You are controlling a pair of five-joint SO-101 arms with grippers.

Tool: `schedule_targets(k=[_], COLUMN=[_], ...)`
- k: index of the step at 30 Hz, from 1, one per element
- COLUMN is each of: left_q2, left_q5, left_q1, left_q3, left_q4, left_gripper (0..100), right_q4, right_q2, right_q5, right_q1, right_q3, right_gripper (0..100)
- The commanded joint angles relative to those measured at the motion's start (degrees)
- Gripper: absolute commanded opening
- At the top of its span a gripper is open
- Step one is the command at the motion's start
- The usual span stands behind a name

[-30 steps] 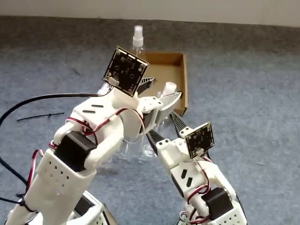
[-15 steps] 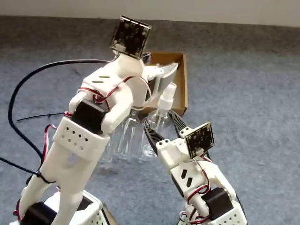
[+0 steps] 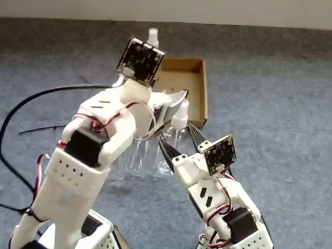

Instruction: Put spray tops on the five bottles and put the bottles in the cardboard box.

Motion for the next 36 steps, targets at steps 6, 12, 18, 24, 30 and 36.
schedule_targets(k=[6, 12, 18, 24, 30, 36], left_q2=[-11.12, -13.05, -13.14, -13.32, -22.55, -41.36], left_q5=[-0.53, -0.53, -0.26, -0.26, -2.64, -5.8], left_q1=[-2.77, -15.52, -32.31, -36.79, -30.37, -16.66], left_q3=[-0.48, -1.54, 8.57, 27.47, 28.44, 37.41], left_q4=[0.18, 5.19, 8.44, 1.85, 7.12, 6.68], left_gripper=[23, 23, 23, 23, 23, 26], right_q4=[0.13, -0.22, -3.12, -11.91, -16.4, -17.27], right_q2=[-0.48, -0.22, 6.64, 30.29, 48.13, 53.93], right_q5=[0.53, 3.69, 6.77, 6.59, 2.81, -0.62], right_q1=[0.22, 6.9, 7.87, 7.87, 7.52, 3.65], right_q3=[-1.36, -1.8, -4.18, -15.78, -29.67, -34.59], right_gripper=[0.4, 0.4, 0.4, 0.4, 0.4, 0.4])
